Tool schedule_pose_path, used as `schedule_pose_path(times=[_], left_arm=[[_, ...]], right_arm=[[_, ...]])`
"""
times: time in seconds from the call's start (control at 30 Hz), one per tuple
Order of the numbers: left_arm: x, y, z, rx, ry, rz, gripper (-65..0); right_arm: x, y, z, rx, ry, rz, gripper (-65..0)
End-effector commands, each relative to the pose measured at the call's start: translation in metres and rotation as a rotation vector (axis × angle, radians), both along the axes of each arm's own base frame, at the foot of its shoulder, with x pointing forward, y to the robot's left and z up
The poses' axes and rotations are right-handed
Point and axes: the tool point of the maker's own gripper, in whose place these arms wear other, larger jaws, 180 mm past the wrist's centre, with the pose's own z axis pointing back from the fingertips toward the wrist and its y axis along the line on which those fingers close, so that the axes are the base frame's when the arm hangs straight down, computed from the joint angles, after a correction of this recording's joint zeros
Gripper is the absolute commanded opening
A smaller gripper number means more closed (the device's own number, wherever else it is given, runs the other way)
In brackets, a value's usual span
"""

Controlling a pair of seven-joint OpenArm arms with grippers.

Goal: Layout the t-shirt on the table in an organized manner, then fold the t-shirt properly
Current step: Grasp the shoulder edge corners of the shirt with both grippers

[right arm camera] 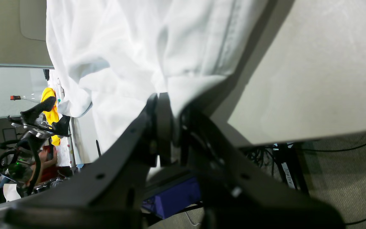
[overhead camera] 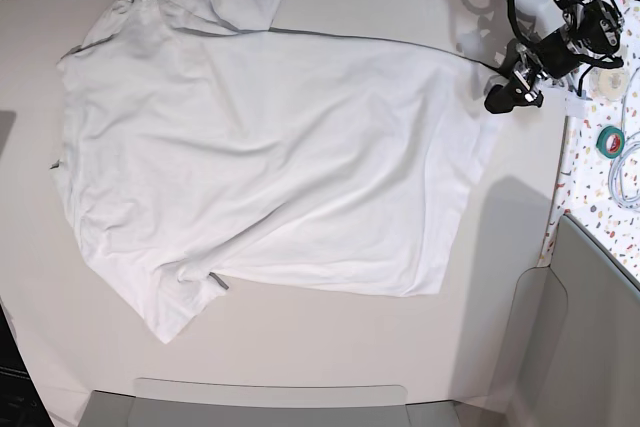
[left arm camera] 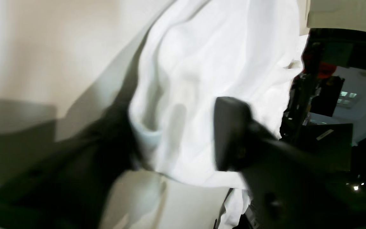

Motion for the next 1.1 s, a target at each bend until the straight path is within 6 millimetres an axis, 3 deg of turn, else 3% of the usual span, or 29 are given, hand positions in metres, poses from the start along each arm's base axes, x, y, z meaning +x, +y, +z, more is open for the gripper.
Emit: schedule_pose_path(times=[0.0, 0.1, 0.13, 0.37, 0.63, 0.77, 0.9, 1.07], left_arm=[[-0.016, 0.000, -0.012, 0.029, 0.085, -0.039, -44.6], [-0.016, 0.002, -0.011, 0.035, 0.084, -0.041, -63.4], [-0.016, 0.002, -0.011, 0.035, 0.084, -0.043, -65.0], [-0.004, 0.007, 0.013, 0.107, 0.012, -0.062, -65.0], [-0.012, 0.008, 0.029, 0.186, -0.016, -0.095, -65.0], [-0.010, 0.009, 0.038, 0.220, -0.037, -0.106, -65.0], [-0.012, 0.037, 0.048, 0.251, -0.058, -0.012, -65.0], [-0.003, 0.050, 0.060, 0.282, -0.086, -0.007, -65.0]], right_arm=[[-0.029, 0.002, -0.022, -0.042, 0.166, 0.068, -65.0], [-0.029, 0.001, -0.018, -0.056, 0.161, 0.078, -65.0], [-0.027, 0.001, -0.014, -0.069, 0.152, 0.086, -65.0], [-0.015, -0.004, 0.020, -0.196, 0.085, 0.160, -65.0], [-0.012, -0.052, 0.066, -0.418, 0.033, 0.090, -65.0], [-0.010, -0.064, 0.073, -0.456, 0.024, 0.071, -65.0], [-0.013, -0.070, 0.076, -0.466, 0.034, 0.059, -65.0], [-0.010, -0.067, 0.082, -0.444, -0.004, 0.043, -65.0]])
